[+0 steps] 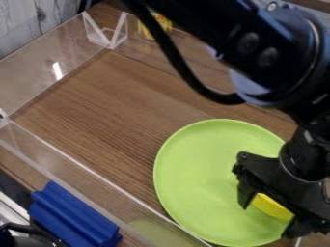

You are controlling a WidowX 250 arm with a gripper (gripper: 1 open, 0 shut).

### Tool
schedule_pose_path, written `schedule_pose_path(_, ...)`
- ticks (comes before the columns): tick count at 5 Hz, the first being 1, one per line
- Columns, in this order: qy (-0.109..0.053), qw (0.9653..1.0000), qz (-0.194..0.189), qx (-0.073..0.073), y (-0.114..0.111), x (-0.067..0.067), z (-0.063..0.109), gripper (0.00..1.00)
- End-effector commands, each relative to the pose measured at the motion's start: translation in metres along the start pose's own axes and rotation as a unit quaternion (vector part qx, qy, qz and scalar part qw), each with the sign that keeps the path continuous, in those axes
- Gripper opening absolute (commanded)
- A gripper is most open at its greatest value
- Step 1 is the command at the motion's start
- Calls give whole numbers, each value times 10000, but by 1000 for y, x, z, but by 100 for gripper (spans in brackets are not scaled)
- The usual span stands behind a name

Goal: Put the banana in the green plate

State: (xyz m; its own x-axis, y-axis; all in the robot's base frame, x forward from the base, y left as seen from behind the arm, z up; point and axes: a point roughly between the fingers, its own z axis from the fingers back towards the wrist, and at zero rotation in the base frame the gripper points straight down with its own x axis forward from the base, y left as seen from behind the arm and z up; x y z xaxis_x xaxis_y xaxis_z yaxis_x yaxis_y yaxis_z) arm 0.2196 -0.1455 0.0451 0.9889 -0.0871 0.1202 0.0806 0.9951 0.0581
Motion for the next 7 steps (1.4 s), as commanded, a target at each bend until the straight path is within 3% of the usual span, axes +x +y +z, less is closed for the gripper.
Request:
schedule_pose_path(1, -78, 10000, 20, -13, 2, 6, 3, 100)
schedule_pose_path(3, -10, 10000, -24, 51, 6, 7, 2, 100)
schedule_pose_path(4, 16, 10000, -48, 78, 7, 8, 1, 0)
schedule_pose_path(7, 193, 9994, -209, 190, 19, 8, 28, 0)
